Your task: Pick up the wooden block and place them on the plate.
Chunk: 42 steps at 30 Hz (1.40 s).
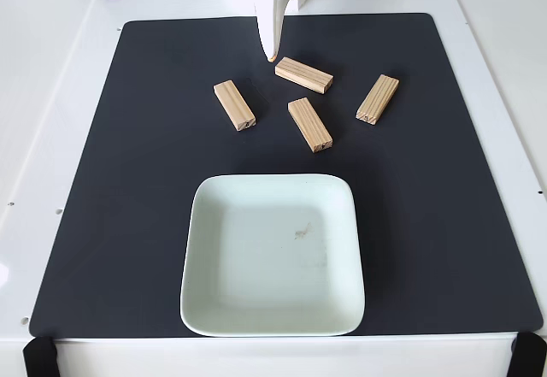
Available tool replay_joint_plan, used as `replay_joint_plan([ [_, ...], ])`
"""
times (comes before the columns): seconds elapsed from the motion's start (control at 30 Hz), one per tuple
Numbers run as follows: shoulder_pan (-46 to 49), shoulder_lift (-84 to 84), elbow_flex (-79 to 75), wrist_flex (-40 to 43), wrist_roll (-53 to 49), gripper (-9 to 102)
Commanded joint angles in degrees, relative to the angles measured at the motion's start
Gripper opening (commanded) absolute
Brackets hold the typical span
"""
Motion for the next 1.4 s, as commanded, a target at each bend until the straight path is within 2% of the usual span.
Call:
replay_joint_plan([
  [0.0, 0.09, -0.18, -0.62, -0.44, -0.35, -1],
  [0.87, 0.26, -0.35, -1.49, -0.44, 0.0, 0],
  [1.1, 0.0, -3.78, -9.67, 0.26, 0.35, 0],
  [1.37, -0.53, -25.84, -29.71, 0.35, 0.53, 0],
])
